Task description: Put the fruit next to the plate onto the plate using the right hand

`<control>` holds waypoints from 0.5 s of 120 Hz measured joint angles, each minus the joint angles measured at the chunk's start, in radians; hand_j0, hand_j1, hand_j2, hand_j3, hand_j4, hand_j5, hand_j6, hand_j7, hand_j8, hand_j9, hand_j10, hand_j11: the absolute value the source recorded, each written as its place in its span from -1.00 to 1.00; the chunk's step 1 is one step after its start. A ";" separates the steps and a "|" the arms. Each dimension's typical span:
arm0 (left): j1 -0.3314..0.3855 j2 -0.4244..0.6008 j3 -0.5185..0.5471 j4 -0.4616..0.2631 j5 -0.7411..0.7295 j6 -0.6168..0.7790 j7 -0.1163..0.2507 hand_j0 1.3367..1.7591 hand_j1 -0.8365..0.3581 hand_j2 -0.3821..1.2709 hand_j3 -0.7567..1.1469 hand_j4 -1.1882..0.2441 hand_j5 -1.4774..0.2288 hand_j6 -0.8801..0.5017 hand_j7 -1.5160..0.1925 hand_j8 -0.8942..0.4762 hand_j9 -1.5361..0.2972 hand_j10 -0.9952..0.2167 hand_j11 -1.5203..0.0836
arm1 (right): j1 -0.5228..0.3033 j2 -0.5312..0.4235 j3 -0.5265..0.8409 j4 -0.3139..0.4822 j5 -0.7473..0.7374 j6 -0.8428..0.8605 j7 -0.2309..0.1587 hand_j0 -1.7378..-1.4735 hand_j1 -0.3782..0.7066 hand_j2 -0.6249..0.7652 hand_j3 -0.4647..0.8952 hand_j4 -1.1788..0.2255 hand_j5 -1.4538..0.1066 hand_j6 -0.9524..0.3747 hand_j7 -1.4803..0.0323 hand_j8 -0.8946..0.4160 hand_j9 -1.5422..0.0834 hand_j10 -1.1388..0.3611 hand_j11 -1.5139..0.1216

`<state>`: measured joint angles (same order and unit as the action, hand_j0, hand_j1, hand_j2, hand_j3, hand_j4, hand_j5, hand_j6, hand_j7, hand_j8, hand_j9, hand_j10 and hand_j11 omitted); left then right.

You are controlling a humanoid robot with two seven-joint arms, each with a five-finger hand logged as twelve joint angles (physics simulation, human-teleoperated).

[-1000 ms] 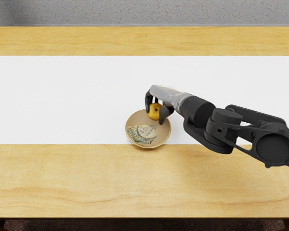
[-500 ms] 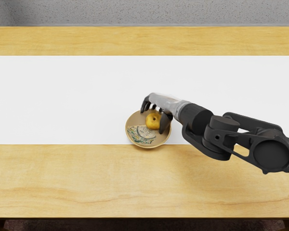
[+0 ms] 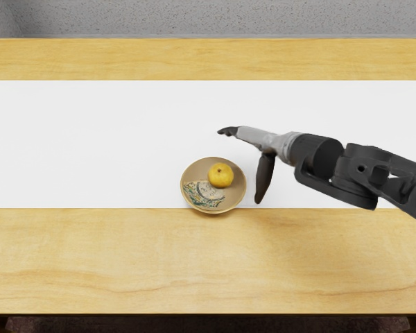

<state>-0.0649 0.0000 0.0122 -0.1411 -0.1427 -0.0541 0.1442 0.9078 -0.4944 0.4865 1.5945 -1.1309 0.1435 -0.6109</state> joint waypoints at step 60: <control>-0.001 0.000 -0.002 -0.011 -0.001 -0.004 0.000 0.52 0.94 -0.53 -0.21 0.63 0.70 0.24 0.74 0.28 0.65 0.61 0.86 | -0.016 -0.305 0.192 -0.006 0.348 0.412 0.000 -0.40 -0.94 -0.10 -0.32 0.67 0.85 0.42 0.95 0.36 0.89 0.51 0.84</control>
<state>-0.0661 0.0000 0.0102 -0.1517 -0.1436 -0.0586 0.1442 0.8915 -0.7991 0.6782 1.5887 -0.7825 0.5555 -0.6109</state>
